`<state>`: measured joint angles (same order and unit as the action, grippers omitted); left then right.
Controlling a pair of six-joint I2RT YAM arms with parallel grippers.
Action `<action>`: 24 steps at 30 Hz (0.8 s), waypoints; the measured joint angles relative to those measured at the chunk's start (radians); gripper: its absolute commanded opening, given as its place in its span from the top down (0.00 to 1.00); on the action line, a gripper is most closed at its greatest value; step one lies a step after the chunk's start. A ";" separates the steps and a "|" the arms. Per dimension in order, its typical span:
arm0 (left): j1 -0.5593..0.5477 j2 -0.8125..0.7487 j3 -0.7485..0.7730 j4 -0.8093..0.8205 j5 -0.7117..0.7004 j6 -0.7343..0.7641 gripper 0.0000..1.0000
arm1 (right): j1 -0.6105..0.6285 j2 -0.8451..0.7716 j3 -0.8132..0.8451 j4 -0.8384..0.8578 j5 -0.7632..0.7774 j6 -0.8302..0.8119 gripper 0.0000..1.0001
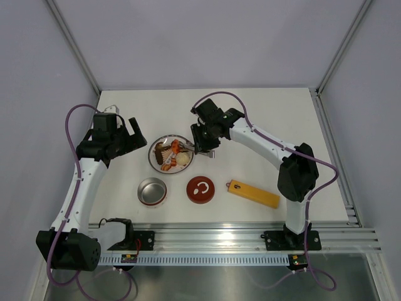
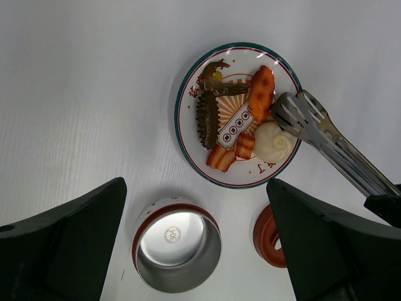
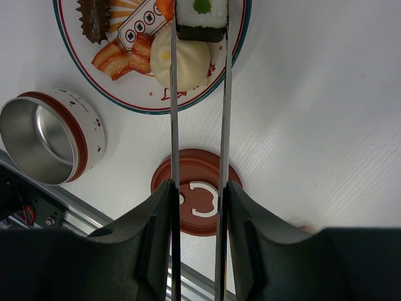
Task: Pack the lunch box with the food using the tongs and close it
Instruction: Pick up the fake food from the plate, then place the fake food in the packing box.
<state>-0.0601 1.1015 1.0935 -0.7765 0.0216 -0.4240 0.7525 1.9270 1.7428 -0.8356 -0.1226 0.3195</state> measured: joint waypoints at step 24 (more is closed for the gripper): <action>0.000 0.000 0.032 -0.036 -0.046 0.000 0.01 | 0.082 -0.136 -0.006 -0.023 0.000 -0.036 0.75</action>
<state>-0.0601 1.1015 1.1252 -0.8127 -0.0242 -0.4240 0.8349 1.7912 1.7367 -0.8589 -0.1226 0.2832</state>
